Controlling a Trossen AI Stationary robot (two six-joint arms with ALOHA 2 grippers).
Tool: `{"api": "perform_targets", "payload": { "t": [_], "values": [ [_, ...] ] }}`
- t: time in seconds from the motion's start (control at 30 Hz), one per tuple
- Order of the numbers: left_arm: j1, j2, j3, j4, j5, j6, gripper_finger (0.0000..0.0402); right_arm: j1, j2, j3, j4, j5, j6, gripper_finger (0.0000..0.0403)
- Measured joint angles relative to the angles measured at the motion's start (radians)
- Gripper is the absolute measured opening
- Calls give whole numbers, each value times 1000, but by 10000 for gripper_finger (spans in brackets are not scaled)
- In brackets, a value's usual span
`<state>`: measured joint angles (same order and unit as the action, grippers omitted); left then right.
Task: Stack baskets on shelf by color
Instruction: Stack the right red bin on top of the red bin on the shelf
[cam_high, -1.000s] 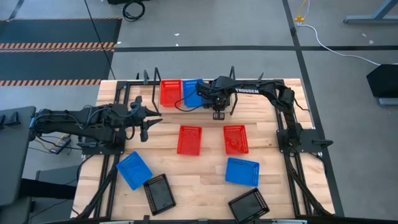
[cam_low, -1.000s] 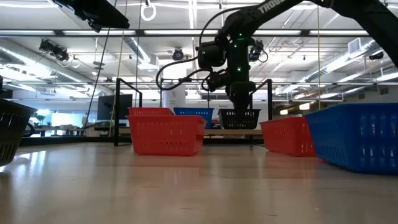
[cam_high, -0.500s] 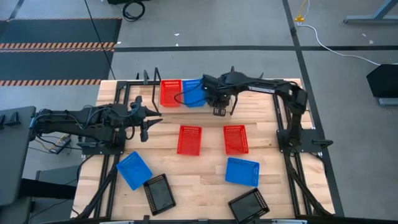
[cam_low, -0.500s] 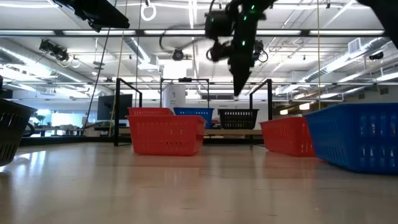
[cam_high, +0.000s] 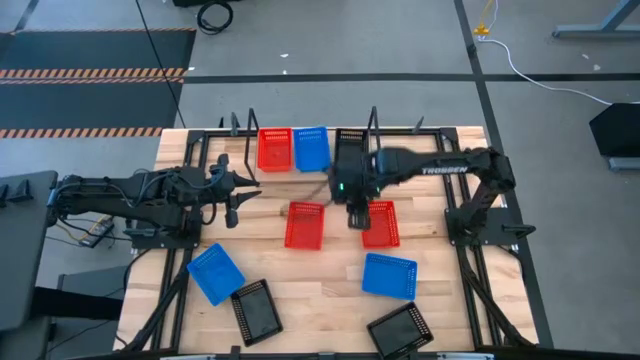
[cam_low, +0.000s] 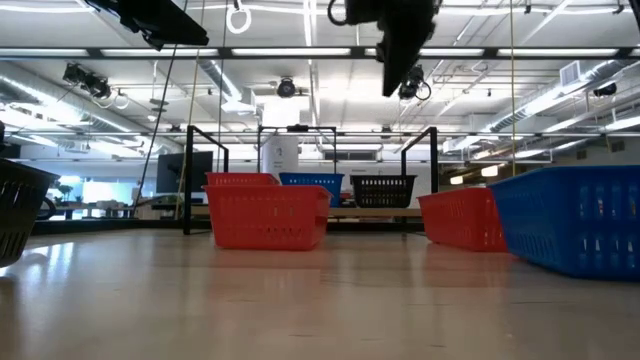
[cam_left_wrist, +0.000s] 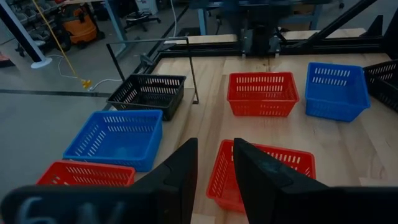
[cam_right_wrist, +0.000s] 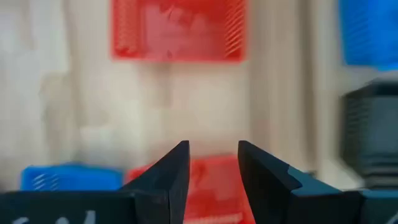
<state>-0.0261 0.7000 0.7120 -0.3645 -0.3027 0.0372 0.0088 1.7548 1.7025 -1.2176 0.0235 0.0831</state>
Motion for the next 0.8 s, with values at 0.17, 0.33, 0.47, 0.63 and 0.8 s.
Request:
{"api": "perform_targets", "payload": {
  "t": [0.17, 0.33, 0.47, 0.63, 0.8],
  "values": [
    [0, 0, 0, 0, 0, -3, 110, 124, 23, -1, -81, 11, 134, 143],
    [0, 0, 0, -6, 10, -22, 110, 211, 28, -1, -101, 41, 245, 143],
    [-1, 0, 0, -6, 22, -31, 110, 255, 27, -14, -85, 65, 311, 143],
    [0, 0, 0, -7, 58, -58, 110, 286, 28, -112, -39, 46, 375, 143],
    [0, 0, 0, -9, 96, -86, 110, 291, 30, -226, 46, 27, 408, 143]
  ]
}}
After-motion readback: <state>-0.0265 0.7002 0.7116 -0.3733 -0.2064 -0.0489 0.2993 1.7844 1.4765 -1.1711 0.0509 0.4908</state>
